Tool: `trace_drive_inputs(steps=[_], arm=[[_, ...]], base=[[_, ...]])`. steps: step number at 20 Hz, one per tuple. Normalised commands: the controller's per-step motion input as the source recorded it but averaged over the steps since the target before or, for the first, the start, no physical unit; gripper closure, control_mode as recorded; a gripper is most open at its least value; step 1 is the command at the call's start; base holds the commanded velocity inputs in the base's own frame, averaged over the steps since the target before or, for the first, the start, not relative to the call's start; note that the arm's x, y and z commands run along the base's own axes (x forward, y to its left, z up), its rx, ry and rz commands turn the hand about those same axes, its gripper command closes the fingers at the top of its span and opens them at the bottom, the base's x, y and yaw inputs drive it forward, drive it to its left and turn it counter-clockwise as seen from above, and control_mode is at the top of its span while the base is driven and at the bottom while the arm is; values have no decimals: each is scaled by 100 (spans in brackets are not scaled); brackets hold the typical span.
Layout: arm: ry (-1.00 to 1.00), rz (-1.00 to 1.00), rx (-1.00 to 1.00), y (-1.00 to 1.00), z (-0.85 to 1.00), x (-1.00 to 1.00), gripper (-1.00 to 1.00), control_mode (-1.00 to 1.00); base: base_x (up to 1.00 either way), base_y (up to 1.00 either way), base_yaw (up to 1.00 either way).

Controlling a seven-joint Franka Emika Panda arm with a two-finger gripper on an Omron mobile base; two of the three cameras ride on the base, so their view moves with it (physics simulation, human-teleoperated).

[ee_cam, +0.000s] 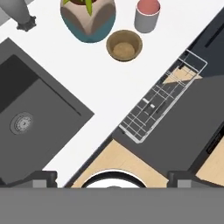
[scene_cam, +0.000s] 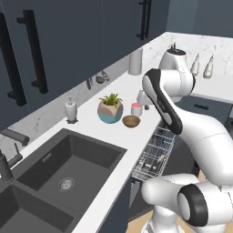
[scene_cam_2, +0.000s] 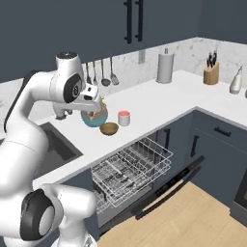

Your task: Pick up the cup and bowl from the counter, place them in the dishwasher, and close the dishwasher door.

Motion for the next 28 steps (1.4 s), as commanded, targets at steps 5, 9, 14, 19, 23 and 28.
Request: trace_drive_inputs(steps=[5,9,14,19,23,28], arm=[[0,0,0,0,0,0,-100,100],[6,-5,0,-2,0,36,-100,-100],[12,-2,6,-29,-9,86,-100,-100],[11,-3,9,-47,-34,100,-100,-100],[1,-4,5,-23,-59,100,-100,-100],[0,-4,0,0,-67,94,-100,-100]], base=[[28,24,-16],[9,1,-3],[0,0,0],[0,0,0],[0,0,0],[0,0,0]])
